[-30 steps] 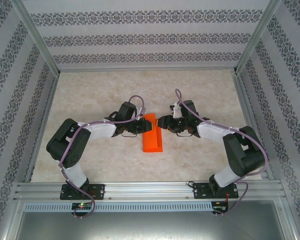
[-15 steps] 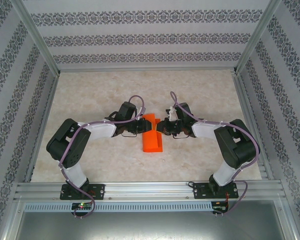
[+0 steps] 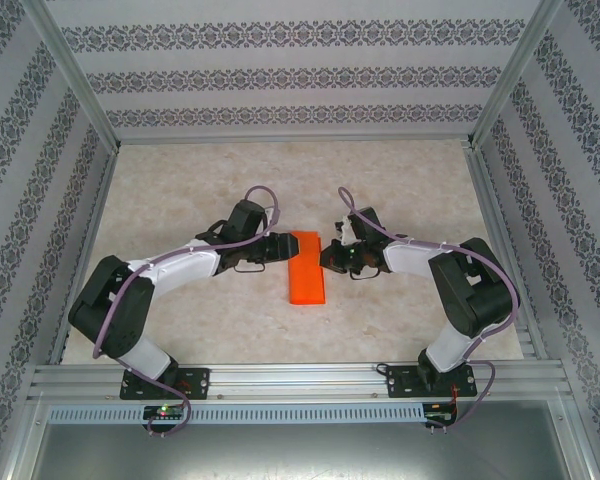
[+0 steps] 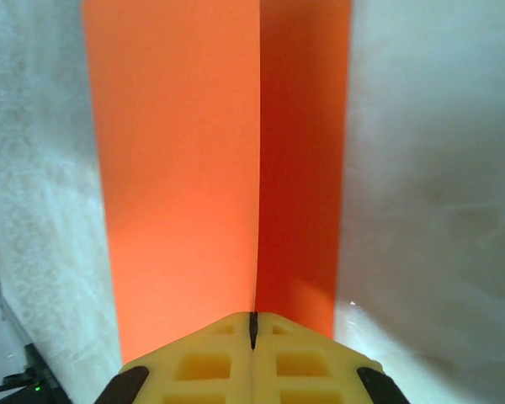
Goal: Fold a paper plane with a square sheet of paper (fold left side to right side)
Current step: First fold in half a square sheet of paper at the center of the table.
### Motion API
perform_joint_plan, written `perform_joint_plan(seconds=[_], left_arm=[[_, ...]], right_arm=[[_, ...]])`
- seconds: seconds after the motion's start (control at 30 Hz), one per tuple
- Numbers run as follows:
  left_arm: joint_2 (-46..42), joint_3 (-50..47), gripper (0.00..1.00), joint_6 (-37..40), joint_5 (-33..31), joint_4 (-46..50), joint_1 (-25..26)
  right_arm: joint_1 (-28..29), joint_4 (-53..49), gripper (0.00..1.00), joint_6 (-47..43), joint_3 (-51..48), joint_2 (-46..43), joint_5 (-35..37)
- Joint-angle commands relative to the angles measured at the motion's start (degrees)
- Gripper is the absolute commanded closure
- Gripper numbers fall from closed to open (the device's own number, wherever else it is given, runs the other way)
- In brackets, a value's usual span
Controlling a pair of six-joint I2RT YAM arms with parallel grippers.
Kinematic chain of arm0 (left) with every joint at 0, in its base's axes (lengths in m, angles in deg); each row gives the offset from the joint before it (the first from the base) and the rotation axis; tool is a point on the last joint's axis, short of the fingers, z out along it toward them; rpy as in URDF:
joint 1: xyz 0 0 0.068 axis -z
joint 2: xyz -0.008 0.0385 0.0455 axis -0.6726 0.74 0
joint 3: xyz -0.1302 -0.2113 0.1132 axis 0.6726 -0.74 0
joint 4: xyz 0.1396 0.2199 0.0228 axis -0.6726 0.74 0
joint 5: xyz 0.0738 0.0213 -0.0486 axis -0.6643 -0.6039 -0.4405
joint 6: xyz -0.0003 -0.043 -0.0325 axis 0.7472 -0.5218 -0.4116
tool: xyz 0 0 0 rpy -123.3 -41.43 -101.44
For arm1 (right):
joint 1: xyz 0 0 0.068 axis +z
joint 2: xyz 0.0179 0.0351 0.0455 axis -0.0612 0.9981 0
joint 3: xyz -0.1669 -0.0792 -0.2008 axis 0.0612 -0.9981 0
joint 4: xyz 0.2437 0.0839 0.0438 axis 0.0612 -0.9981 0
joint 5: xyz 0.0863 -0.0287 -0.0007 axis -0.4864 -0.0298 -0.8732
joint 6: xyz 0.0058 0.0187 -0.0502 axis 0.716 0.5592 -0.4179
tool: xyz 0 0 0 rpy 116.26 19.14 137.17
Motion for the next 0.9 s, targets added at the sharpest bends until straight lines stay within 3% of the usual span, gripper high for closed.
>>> perform_joint_plan(seconds=[0.0, 0.33, 0.63, 0.73, 0.87], left_arm=[[2.23, -0.36, 0.43, 0.25, -1.72, 3.78, 0.79], [8.98, 2.13, 0.4, -0.85, -0.88, 3.09, 1.76], [11.22, 2.81, 0.47, -0.98, -2.49, 5.09, 2.02], [12.22, 3.18, 0.5, -1.04, -3.15, 6.31, 2.19], [13.11, 3.82, 0.51, -0.9, -3.83, 7.7, 2.41]], right_arm=[[0.93, -3.1, 1.0, -2.37, 1.54, -0.4, 3.48], [1.66, -4.0, 1.0, -3.11, 2.11, -0.23, 4.4], [1.91, -4.71, 1.0, -3.73, 2.43, -0.04, 5.03], [1.84, -4.63, 0.96, -3.91, 2.37, -0.43, 5.36], [1.53, -4.64, 0.83, -4.38, 1.89, -2.66, 6.73]])
